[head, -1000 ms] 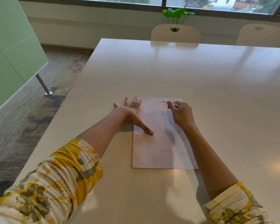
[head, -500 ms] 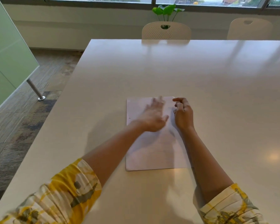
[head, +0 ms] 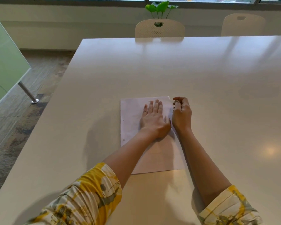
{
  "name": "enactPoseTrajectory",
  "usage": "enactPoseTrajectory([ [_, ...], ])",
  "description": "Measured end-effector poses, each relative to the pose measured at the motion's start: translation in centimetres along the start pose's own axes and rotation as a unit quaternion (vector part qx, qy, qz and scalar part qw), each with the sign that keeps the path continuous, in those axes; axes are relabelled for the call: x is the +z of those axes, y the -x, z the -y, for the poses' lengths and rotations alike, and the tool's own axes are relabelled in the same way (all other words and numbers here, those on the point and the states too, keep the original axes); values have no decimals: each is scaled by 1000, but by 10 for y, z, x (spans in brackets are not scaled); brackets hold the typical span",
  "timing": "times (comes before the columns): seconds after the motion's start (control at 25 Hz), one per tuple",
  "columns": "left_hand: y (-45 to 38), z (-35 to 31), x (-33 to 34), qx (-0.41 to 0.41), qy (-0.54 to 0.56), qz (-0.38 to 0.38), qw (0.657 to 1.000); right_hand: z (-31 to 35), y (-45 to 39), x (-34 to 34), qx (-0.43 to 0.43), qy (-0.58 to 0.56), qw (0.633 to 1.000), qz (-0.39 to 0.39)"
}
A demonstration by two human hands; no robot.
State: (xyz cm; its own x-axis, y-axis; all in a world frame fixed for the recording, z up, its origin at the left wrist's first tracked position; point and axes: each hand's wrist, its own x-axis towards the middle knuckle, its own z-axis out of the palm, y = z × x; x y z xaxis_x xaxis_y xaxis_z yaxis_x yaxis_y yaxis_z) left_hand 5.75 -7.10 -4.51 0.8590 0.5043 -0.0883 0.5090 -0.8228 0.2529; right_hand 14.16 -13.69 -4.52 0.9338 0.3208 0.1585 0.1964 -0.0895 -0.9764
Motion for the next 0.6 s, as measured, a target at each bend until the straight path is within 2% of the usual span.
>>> enactPoseTrajectory([
  [0.16,-2,12,-14,-140,-13,0,990,1,0,3,-33,49,998,15],
  [0.24,-3,12,-19,-167,-38,-20,985,2,0,4,-37,54,998,14],
  [0.32,-4,2,-16,-94,-51,-44,993,3,0,3,-42,59,997,9],
  [0.44,-6,-9,-7,50,-71,10,996,3,1,2,-46,58,997,5],
  [0.52,-10,-7,-6,57,-62,35,996,3,2,2,-41,53,998,5],
  [0.6,-13,0,-8,29,-38,26,999,2,1,3,-32,58,998,11],
])
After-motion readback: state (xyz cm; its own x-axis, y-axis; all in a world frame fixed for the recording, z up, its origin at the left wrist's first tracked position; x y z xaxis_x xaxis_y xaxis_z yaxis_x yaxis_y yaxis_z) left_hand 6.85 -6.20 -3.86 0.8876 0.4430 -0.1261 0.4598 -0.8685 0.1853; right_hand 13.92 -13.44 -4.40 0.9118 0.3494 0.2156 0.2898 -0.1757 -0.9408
